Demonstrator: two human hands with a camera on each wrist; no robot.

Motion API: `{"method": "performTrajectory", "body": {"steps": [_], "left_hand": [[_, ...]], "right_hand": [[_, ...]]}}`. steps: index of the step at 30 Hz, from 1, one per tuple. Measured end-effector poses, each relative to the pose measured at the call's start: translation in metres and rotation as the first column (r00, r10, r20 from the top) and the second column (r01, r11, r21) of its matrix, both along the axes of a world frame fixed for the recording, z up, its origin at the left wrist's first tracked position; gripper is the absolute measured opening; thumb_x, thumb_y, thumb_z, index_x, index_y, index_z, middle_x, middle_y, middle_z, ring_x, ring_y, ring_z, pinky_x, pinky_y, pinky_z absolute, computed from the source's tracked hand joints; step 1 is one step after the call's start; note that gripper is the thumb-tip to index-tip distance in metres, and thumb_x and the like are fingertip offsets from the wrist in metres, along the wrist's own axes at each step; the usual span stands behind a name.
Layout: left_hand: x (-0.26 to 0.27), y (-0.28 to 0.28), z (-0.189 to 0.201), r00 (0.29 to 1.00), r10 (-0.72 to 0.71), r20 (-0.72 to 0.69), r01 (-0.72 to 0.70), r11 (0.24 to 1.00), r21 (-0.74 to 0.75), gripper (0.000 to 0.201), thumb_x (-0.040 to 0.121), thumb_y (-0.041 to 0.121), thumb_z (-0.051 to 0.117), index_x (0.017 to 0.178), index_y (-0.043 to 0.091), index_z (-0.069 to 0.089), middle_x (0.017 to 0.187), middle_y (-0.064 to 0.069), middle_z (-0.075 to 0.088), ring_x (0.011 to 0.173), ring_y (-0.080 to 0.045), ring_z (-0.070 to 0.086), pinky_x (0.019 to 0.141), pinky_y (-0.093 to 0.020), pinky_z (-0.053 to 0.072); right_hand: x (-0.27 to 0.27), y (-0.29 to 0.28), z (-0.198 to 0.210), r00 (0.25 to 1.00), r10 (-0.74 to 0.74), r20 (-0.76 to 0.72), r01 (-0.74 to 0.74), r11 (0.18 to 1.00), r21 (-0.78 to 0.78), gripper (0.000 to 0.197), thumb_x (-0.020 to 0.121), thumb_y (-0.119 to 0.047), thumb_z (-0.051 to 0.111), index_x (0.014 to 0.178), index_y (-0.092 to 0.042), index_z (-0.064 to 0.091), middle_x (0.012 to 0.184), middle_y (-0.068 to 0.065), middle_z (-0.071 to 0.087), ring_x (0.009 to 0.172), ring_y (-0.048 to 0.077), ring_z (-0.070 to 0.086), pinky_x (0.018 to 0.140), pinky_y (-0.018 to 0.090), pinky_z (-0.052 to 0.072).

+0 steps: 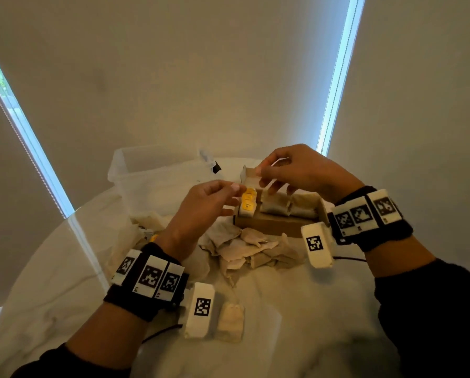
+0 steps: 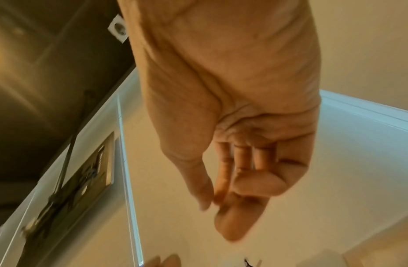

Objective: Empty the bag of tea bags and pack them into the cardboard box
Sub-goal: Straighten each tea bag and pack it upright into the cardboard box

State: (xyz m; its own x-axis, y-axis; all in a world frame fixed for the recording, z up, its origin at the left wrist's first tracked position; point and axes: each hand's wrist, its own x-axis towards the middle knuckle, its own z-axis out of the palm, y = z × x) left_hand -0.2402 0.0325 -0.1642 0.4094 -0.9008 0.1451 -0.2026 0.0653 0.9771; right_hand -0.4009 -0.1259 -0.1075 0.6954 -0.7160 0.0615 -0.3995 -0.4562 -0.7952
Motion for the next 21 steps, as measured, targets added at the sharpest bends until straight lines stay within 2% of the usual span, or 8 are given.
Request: {"method": "performTrajectory", "body": {"steps": [2, 5, 7, 10, 13, 16, 19, 21], "left_hand": [[-0.008, 0.001, 0.012, 0.962, -0.074, 0.263, 0.063, 0.997, 0.052, 0.026, 0.104, 0.048, 0.062, 0.110, 0.029, 0.078, 0.108, 0.011, 0.078, 0.102, -0.006, 0.070, 0.083, -0.025, 0.055], [-0.030, -0.009, 0.018, 0.670, -0.396, 0.628, 0.160, 0.903, 0.398, 0.042, 0.095, 0.069, 0.061, 0.124, 0.039, 0.069, 0.123, 0.015, 0.068, 0.115, -0.008, 0.063, 0.090, -0.030, 0.052], [-0.044, -0.018, 0.012, 0.447, -0.572, 0.688, 0.085, 0.793, 0.604, 0.059, 0.093, 0.074, 0.060, 0.143, 0.043, 0.057, 0.142, 0.004, 0.055, 0.132, -0.020, 0.050, 0.105, -0.041, 0.050], [-0.058, -0.026, -0.005, 0.333, -0.605, 0.724, -0.012, 0.765, 0.644, 0.071, 0.092, 0.072, 0.064, 0.154, 0.045, 0.043, 0.157, -0.006, 0.036, 0.144, -0.034, 0.038, 0.114, -0.051, 0.045], [-0.060, -0.027, -0.013, 0.356, -0.591, 0.724, 0.057, 0.787, 0.615, 0.064, 0.093, 0.060, 0.071, 0.151, 0.044, 0.048, 0.154, 0.000, 0.041, 0.142, -0.027, 0.041, 0.113, -0.041, 0.045], [-0.045, -0.027, -0.010, 0.467, -0.546, 0.695, 0.188, 0.830, 0.526, 0.032, 0.091, 0.037, 0.083, 0.119, 0.037, 0.069, 0.123, 0.020, 0.061, 0.115, -0.010, 0.059, 0.086, -0.018, 0.046], [-0.027, -0.023, 0.005, 0.662, -0.531, 0.529, 0.270, 0.827, 0.493, 0.022, 0.090, 0.033, 0.084, 0.108, 0.035, 0.073, 0.113, 0.014, 0.071, 0.103, -0.010, 0.067, 0.085, -0.027, 0.055], [-0.013, -0.020, 0.012, 0.805, -0.461, 0.373, 0.333, 0.872, 0.359, 0.016, 0.093, 0.026, 0.080, 0.108, 0.027, 0.075, 0.110, 0.004, 0.076, 0.102, -0.017, 0.073, 0.089, -0.033, 0.060]], "right_hand": [[-0.012, -0.002, -0.006, 0.974, -0.060, 0.219, 0.036, 0.993, 0.113, 0.027, 0.099, -0.039, 0.074, 0.117, -0.019, 0.071, 0.096, -0.003, 0.082, 0.081, 0.014, 0.079, 0.071, 0.027, 0.060], [-0.020, -0.010, -0.022, 0.838, -0.231, 0.495, 0.018, 0.918, 0.397, 0.037, 0.097, -0.043, 0.076, 0.121, -0.016, 0.072, 0.102, 0.002, 0.079, 0.079, 0.015, 0.073, 0.065, 0.026, 0.055], [-0.020, -0.017, -0.033, 0.751, -0.347, 0.562, -0.022, 0.837, 0.546, 0.040, 0.095, -0.044, 0.079, 0.120, -0.014, 0.070, 0.100, 0.003, 0.074, 0.077, 0.014, 0.068, 0.060, 0.024, 0.051], [-0.022, -0.027, -0.048, 0.681, -0.423, 0.597, -0.092, 0.760, 0.643, 0.036, 0.094, -0.041, 0.080, 0.118, -0.017, 0.069, 0.092, 0.000, 0.068, 0.071, 0.011, 0.061, 0.053, 0.022, 0.046], [-0.026, -0.034, -0.059, 0.651, -0.444, 0.615, -0.134, 0.731, 0.669, 0.031, 0.095, -0.039, 0.078, 0.114, -0.017, 0.068, 0.084, -0.002, 0.065, 0.066, 0.009, 0.059, 0.052, 0.021, 0.044], [-0.028, -0.035, -0.064, 0.652, -0.450, 0.611, -0.115, 0.737, 0.666, 0.032, 0.096, -0.040, 0.077, 0.114, -0.015, 0.068, 0.081, -0.003, 0.065, 0.065, 0.009, 0.058, 0.053, 0.021, 0.043], [-0.030, -0.035, -0.062, 0.641, -0.455, 0.618, -0.109, 0.743, 0.660, 0.032, 0.097, -0.041, 0.076, 0.113, -0.015, 0.068, 0.079, -0.004, 0.065, 0.066, 0.009, 0.057, 0.055, 0.022, 0.042], [-0.028, -0.031, -0.061, 0.647, -0.428, 0.631, -0.123, 0.758, 0.640, 0.031, 0.097, -0.041, 0.075, 0.112, -0.015, 0.069, 0.080, -0.003, 0.066, 0.067, 0.010, 0.058, 0.056, 0.022, 0.043]]}}
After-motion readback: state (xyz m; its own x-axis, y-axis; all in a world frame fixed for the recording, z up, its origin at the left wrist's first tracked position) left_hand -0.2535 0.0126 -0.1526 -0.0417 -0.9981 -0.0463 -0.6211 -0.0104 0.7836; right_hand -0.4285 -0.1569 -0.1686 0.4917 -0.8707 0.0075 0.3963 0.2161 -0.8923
